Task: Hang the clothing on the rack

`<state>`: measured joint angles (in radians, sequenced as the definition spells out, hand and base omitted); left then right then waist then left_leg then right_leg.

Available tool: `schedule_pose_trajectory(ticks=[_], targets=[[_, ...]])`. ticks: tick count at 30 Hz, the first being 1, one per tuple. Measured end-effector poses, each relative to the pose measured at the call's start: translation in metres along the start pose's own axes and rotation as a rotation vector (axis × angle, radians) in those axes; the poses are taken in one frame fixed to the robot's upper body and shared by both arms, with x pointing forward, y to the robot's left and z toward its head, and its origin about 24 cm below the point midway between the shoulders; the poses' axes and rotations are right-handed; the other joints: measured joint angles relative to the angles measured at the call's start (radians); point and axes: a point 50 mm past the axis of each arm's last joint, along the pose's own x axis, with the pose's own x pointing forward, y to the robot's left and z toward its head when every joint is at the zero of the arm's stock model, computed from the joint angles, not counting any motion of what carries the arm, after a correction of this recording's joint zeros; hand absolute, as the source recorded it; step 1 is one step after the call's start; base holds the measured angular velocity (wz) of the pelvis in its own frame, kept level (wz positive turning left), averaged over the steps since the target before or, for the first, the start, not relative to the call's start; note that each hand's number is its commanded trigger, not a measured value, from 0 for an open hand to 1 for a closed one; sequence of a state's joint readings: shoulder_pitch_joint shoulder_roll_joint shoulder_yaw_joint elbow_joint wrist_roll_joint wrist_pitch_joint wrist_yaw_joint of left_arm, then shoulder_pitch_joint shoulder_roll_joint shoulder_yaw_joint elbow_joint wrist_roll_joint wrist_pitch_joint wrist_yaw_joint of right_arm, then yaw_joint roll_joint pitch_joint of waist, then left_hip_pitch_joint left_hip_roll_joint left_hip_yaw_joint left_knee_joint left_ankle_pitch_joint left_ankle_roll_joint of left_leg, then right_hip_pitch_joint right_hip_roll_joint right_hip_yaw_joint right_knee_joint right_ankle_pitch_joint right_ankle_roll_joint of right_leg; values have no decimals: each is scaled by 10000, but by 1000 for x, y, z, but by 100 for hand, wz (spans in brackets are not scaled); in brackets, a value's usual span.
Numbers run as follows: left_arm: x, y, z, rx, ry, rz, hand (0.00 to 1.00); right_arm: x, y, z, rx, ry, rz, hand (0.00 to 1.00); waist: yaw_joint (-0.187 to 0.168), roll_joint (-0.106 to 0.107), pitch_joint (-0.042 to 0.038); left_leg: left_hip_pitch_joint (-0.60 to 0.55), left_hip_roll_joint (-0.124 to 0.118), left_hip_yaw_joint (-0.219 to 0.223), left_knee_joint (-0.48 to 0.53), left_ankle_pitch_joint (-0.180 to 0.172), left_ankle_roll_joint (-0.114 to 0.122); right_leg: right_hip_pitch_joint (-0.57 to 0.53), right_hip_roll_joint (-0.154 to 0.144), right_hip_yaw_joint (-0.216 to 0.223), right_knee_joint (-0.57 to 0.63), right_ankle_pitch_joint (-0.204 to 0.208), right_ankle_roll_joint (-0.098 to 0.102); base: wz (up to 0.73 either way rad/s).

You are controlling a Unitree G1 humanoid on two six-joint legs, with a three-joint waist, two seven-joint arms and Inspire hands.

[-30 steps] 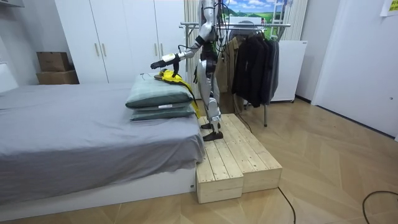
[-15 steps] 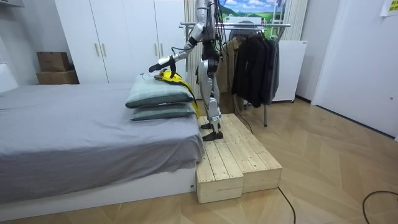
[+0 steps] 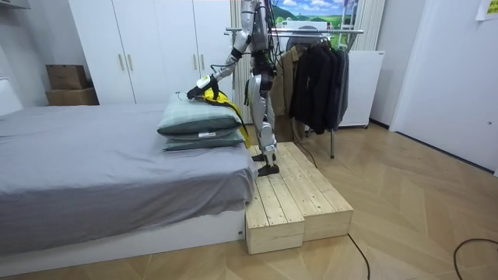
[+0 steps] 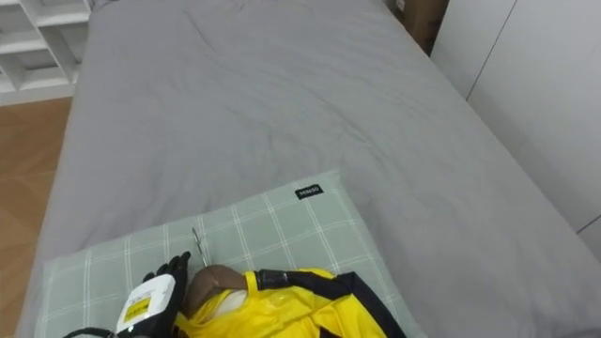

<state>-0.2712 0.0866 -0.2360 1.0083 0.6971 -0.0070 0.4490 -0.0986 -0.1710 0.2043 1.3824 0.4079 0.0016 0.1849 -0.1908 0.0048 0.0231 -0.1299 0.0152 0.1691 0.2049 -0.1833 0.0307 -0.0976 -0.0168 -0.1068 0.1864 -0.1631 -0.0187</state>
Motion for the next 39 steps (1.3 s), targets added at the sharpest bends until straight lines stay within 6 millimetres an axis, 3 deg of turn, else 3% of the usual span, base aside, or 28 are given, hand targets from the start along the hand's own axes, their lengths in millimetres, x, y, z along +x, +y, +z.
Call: schedule_pose_trajectory(ticks=[7, 11, 15, 21, 26, 39], targets=[[-1, -5, -6, -267, 436, -269, 0, 0, 1, 0, -27, 5, -1, 0, 17, 29, 29, 18, 14, 21, -19, 0, -1, 8, 7, -1, -1, 0, 0, 0], [-5, -13, -14, -414, 790, -627, 0, 1, 2, 1, -16, 21, 60, 0, 70, -63, 87, 25, 18, 89, -63, 21, -8, -4, 6, -65, 13, 0, 0, 1], [-8, -17, -14, -889, 1042, -710, 0, 1, 5, 5, -54, 76, 136, 0, 86, -87, 90, -2, -65, 106, -63, 32, 11, -57, -8, -41, 40, 0, 0, -1], [-8, -18, -16, -973, 1200, -610, 0, 3, 11, 3, -17, 304, 287, 0, 90, -197, 53, 15, -60, 143, -47, 38, 21, -116, -10, 2, 165, -1, 1, -1], [-10, -19, -19, -895, 1344, -570, 0, 3, 15, 1, 0, 533, 360, 0, 90, -363, -66, 26, -52, 151, 1, 38, 21, -87, -10, 5, 171, 0, 0, 0], [-15, -25, -27, -776, 1640, -745, 0, 3, 15, 0, 112, 573, 375, 0, 83, -363, -72, 35, -41, 159, 7, 88, 27, -79, -12, -3, 184, 11, -15, 0]])
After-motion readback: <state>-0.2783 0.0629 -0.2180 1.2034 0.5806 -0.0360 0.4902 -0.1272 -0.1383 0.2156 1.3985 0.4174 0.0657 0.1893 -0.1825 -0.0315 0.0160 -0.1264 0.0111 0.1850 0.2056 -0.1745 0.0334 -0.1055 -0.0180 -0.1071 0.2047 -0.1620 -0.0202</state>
